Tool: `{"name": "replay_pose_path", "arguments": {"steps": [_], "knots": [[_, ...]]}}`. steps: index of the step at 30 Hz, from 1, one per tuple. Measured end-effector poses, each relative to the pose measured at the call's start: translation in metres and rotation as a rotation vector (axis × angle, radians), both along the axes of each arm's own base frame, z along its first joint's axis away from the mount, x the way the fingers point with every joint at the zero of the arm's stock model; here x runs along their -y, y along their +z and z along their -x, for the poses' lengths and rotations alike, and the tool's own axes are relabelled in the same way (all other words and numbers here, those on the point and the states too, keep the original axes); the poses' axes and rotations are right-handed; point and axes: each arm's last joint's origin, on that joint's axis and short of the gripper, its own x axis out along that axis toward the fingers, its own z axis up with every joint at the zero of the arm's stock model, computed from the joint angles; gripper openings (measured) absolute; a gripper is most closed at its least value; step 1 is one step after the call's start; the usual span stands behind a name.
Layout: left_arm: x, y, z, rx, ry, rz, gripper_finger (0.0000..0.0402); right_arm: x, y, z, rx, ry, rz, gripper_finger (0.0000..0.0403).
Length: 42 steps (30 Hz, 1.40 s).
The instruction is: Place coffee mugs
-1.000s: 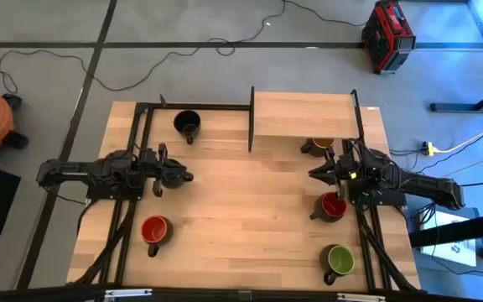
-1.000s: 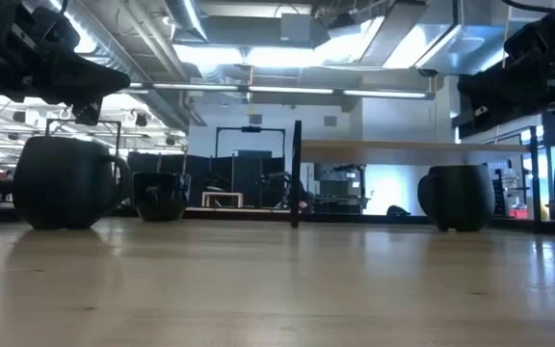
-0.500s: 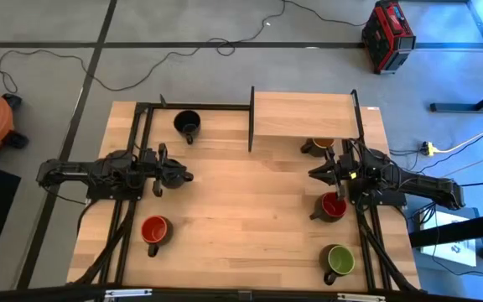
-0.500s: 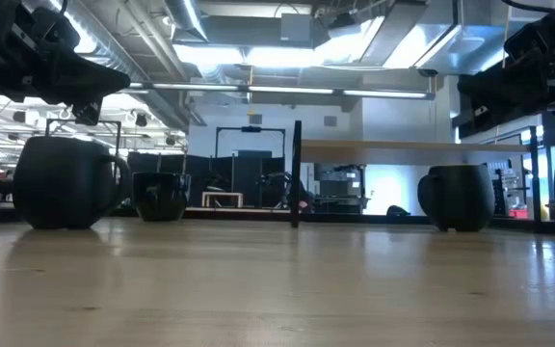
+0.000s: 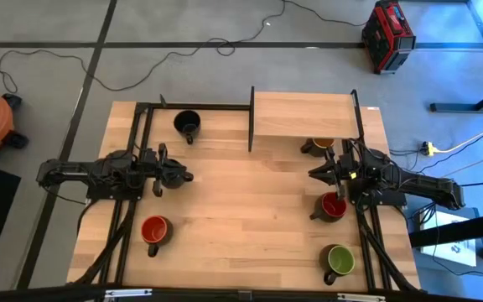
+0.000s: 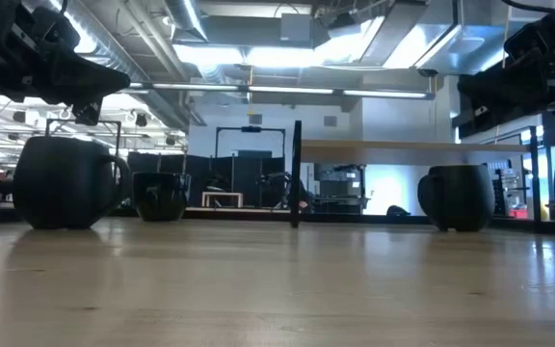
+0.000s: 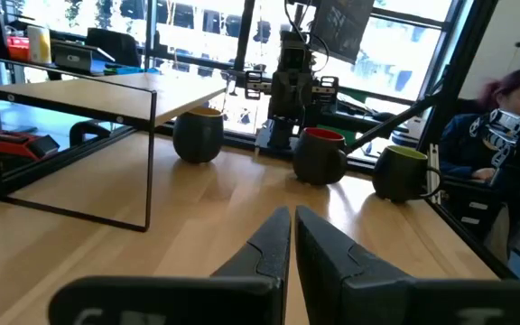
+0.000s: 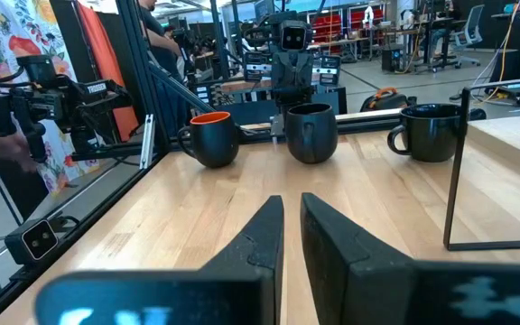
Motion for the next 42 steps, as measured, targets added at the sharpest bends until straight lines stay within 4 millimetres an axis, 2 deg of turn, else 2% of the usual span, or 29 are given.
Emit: {"name": "replay_pose_path", "arguments": {"steps": [6, 18, 24, 29, 33, 37, 42], "knots": [[0.000, 0.000, 0.000, 0.000, 0.000, 0.000, 0.0014, 0.000, 0.000, 0.000, 0.000, -0.002, 0.000, 0.0033], [-0.001, 0.001, 0.000, 0.010, 0.034, 0.005, 0.0014, 0.008, -0.002, 0.000, -0.015, -0.275, 0.001, 0.0033], [-0.001, 0.002, 0.000, 0.021, 0.024, 0.013, 0.0014, 0.009, -0.001, 0.000, -0.010, -0.296, 0.001, 0.0033], [-0.003, 0.012, 0.002, 0.143, 0.081, 0.145, 0.0014, 0.008, -0.001, 0.000, -0.007, -0.288, -0.002, 0.0033], [-0.004, 0.019, 0.003, 0.229, 0.111, 0.181, 0.0014, 0.006, 0.003, 0.000, 0.028, -0.217, -0.098, 0.0033], [-0.006, 0.024, 0.005, 0.310, 0.178, 0.295, 0.0014, 0.004, 0.015, 0.001, 0.146, -0.132, -0.190, 0.0033], [-0.008, 0.028, 0.007, 0.367, 0.234, 0.329, 0.0014, 0.006, 0.027, 0.004, 0.277, -0.172, -0.386, 0.0033]]}}
